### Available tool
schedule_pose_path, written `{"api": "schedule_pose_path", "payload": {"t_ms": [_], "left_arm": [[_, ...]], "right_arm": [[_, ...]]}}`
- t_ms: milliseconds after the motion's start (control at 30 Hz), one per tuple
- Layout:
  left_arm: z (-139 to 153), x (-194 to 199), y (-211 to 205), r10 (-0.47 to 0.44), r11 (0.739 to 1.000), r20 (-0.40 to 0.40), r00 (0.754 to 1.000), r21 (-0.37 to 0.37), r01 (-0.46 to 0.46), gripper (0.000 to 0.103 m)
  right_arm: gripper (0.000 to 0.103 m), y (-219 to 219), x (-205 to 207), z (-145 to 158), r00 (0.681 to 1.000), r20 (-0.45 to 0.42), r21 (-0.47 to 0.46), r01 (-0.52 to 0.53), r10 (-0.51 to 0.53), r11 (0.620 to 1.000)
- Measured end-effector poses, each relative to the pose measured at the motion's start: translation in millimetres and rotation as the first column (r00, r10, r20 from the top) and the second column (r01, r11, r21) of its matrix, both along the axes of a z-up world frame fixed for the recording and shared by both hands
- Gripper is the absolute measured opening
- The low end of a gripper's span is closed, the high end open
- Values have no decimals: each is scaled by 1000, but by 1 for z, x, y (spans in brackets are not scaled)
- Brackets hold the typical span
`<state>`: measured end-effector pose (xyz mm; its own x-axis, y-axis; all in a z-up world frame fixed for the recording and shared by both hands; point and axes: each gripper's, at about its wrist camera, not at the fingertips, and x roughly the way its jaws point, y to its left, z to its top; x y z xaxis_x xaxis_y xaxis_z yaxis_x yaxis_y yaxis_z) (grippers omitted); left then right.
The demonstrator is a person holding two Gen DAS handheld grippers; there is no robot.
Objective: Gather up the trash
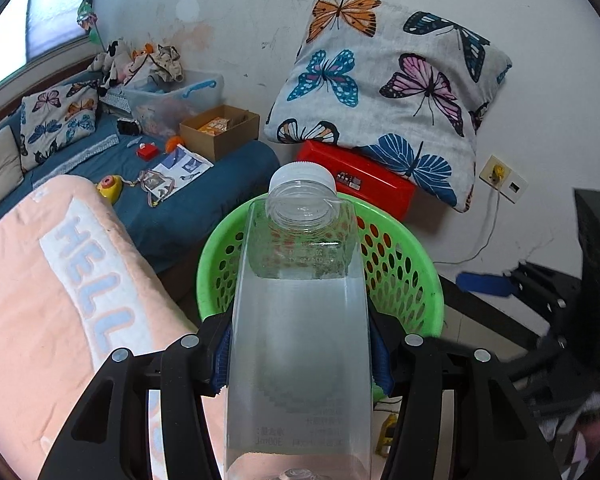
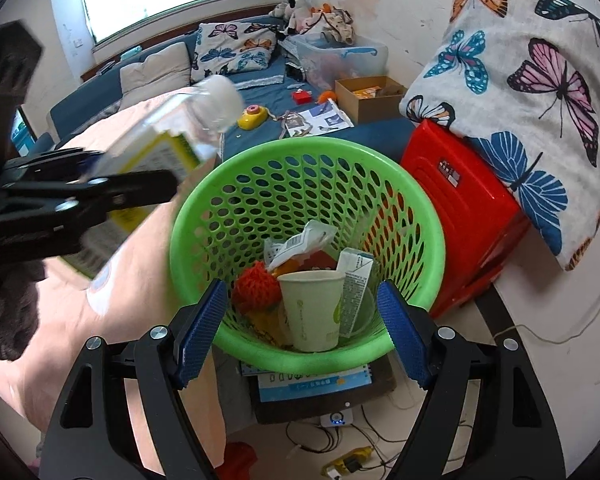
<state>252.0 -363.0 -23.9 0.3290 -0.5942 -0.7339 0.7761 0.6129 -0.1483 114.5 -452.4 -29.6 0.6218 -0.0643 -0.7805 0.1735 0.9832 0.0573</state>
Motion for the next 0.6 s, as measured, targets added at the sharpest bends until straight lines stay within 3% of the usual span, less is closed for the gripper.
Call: {"api": "schedule_pose_path", "payload": {"t_ms": [233,333,600], "left_arm": [[-16,13,-10,28,1000,-48,998,5,-27,53],[-17,15,-4,35,999,-60,998,-22,-37,61],[6,2,38,72,994,-29,997,-75,-74,71]], "right_arm": [[77,-1,-9,-2,1000,-1,5,12,-12,1000],[77,-2,-15,-3,1000,2,14,25,-25,1000],[77,8,-25,0,999,24,37,33,-33,999]]}}
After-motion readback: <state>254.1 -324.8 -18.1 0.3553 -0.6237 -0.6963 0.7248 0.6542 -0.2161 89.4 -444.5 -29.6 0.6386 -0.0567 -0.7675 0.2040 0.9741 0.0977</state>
